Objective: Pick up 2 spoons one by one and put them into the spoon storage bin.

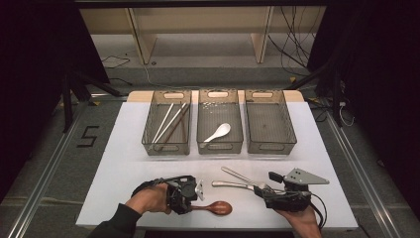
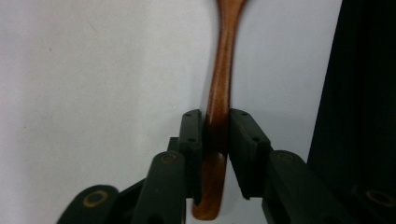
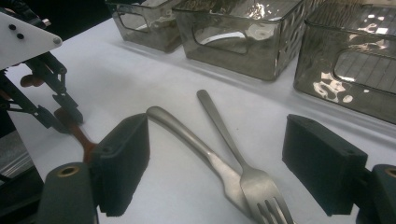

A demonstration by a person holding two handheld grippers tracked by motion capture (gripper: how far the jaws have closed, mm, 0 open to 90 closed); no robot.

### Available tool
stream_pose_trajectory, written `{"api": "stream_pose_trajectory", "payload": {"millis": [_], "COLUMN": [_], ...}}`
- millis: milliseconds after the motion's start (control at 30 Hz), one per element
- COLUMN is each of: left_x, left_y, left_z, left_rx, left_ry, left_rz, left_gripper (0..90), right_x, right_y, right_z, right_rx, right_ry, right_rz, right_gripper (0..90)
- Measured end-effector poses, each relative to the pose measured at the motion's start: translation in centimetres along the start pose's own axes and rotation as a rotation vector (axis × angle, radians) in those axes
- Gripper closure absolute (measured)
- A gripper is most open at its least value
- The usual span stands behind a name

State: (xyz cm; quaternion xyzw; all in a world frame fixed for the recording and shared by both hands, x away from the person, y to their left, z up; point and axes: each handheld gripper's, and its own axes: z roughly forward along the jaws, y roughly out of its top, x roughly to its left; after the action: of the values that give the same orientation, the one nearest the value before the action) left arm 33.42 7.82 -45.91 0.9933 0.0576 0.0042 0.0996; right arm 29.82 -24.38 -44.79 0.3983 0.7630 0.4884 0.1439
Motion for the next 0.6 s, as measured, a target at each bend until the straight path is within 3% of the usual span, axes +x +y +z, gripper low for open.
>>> {"api": "stream_pose_trajectory", "payload": {"millis": [167,600], "left_x": [-0.03,0.68], "left_y": [0.04,-0.26], "left_z": [-0.03,-0.45], "left_rx": [0.002,-0.043], "left_ry": [0.0,-0.003], "left_rz": [0.007,-0.091], "left_gripper": [76.6,77.0], "right_x": [-0.01,-0.05], "right_y": [0.0,0.0], "right_z": [0.0,-0.04], "right_rx": [0.0,-0.002], "right_ry": [-0.001,-0.002], "right_rz": [0.001,0.001], "right_gripper": [23.9,23.9]}}
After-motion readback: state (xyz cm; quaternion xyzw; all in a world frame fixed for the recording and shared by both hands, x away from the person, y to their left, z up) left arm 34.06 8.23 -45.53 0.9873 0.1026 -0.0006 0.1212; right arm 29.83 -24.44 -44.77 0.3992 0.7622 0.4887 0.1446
